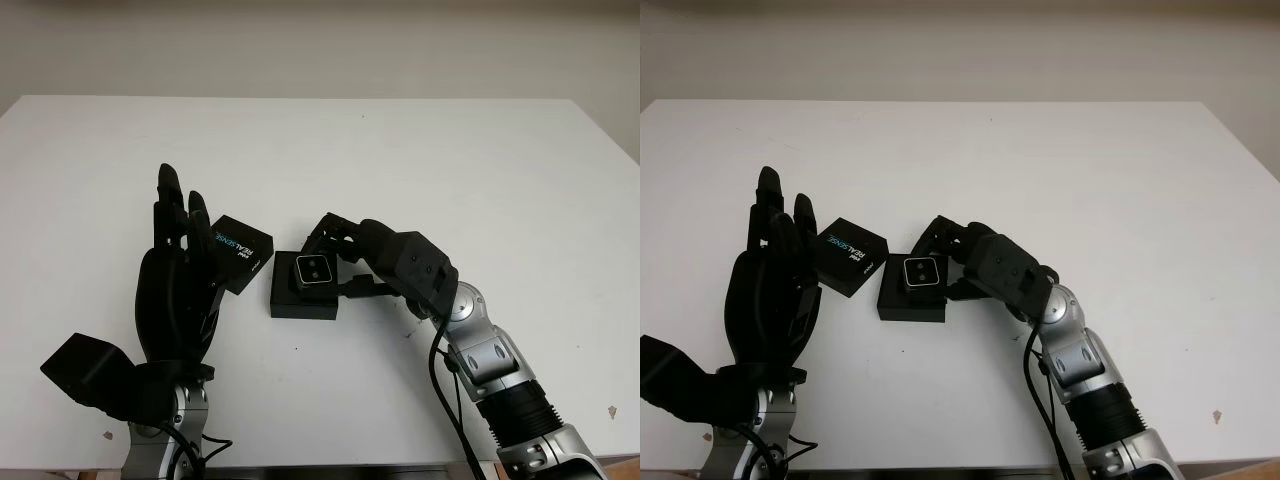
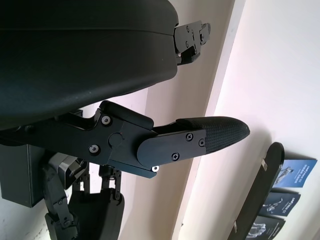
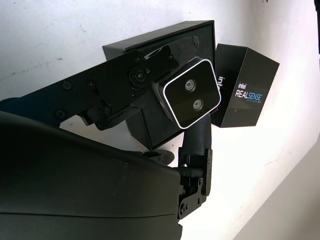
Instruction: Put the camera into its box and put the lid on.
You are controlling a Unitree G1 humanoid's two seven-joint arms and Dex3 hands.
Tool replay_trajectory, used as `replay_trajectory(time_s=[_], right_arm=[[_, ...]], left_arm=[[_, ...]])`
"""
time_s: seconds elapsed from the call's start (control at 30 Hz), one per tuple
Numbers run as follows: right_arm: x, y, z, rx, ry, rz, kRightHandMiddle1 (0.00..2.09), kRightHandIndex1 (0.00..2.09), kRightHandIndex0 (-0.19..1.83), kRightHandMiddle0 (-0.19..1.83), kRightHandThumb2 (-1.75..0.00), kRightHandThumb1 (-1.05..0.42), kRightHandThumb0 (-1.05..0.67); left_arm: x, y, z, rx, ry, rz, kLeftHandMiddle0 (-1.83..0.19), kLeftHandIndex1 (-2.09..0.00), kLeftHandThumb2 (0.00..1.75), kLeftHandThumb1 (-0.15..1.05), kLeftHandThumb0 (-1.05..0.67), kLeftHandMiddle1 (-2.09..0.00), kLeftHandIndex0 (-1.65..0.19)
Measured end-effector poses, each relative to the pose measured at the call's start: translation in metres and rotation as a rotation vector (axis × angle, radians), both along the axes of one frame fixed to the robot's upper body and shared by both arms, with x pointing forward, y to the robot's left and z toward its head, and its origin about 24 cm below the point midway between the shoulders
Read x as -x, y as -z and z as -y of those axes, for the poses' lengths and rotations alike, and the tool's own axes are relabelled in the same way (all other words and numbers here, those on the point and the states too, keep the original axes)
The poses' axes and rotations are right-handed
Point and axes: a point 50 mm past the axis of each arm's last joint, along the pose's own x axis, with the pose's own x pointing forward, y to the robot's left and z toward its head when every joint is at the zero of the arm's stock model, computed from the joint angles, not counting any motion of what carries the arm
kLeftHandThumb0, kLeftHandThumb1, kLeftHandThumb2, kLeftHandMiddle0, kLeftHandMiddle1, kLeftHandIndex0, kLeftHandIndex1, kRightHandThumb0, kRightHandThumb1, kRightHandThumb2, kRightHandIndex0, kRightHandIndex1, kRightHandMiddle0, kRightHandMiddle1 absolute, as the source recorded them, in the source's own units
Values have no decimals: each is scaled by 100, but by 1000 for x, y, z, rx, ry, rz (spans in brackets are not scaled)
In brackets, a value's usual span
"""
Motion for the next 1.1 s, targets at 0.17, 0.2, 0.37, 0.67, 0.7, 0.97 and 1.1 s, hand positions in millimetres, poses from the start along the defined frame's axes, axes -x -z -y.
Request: replay_trajectory(time_s=[0.17,0.2,0.37,0.67,0.7,0.97,1.1], right_arm=[[6,3,-4,-4,10,-7,189,8,40,25,-6,-95,-42],[7,4,-4,-8,13,-9,190,7,39,24,-6,-96,-41],[11,8,-4,-15,22,-26,190,7,38,22,-6,-96,-40],[14,10,-5,-38,45,-37,191,7,37,20,-6,-97,-39],[15,10,-6,-40,49,-36,191,7,37,20,-6,-97,-39],[16,12,-5,-45,73,14,192,8,41,20,-6,-98,-41],[16,13,-4,-45,82,30,192,8,41,20,-6,-98,-40]], left_arm=[[0,0,0,-3,0,0,19,-1,55,105,-73,-3,19],[0,0,0,-3,0,0,19,-1,55,105,-73,-3,19],[0,0,1,-2,2,2,19,0,55,105,-72,-2,19],[0,-1,1,-4,2,9,19,0,55,105,-73,-3,19],[0,-1,1,-4,2,9,19,-1,55,105,-73,-3,19],[1,0,2,-3,4,6,19,-1,55,105,-73,-3,19],[2,1,2,-2,6,5,19,-1,55,105,-73,-3,19]])
